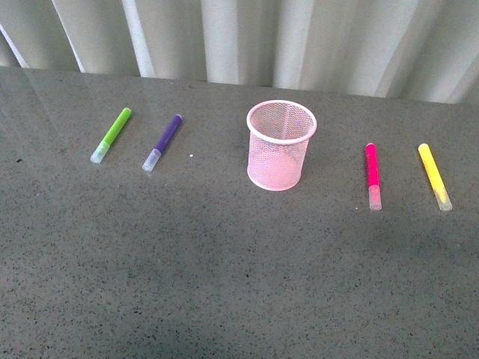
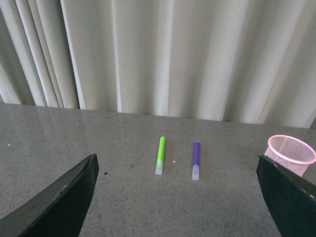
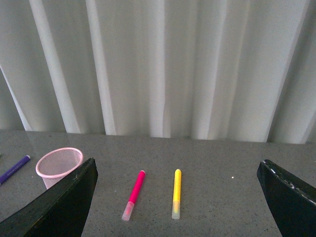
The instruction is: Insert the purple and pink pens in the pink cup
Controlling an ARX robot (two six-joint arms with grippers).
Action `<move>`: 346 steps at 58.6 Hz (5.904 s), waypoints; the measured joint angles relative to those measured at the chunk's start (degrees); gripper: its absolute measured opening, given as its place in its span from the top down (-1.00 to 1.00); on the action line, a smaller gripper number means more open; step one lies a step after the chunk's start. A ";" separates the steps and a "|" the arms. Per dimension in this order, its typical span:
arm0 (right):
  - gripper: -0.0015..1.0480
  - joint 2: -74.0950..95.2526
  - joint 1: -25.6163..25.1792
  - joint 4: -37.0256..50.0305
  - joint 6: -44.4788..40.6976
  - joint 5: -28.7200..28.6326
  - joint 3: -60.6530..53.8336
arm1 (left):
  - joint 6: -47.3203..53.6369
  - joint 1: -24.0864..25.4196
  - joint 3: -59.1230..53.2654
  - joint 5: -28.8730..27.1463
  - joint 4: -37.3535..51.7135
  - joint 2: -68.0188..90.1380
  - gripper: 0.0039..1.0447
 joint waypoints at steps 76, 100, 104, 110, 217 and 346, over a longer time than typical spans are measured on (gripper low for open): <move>-0.87 0.00 0.00 0.00 0.00 0.00 0.00 | 0.00 0.00 0.00 0.00 0.00 0.00 -0.88; -0.87 0.00 0.00 0.00 0.00 0.00 0.00 | 0.00 0.00 0.00 0.00 0.00 0.00 -0.88; -0.87 0.00 0.00 0.00 0.00 0.00 0.00 | 0.00 0.00 0.00 0.00 0.00 0.00 -0.88; -0.87 0.00 0.00 0.00 0.00 0.00 0.00 | 0.00 0.00 0.00 0.00 0.00 0.00 -0.88; -0.87 0.00 0.00 0.00 -0.02 0.00 0.00 | 0.00 0.00 0.00 0.00 0.00 0.00 -0.88; -0.87 0.00 0.00 0.00 -0.02 -0.02 0.00 | 7.39 -17.03 91.69 -1.97 -15.02 132.26 -0.88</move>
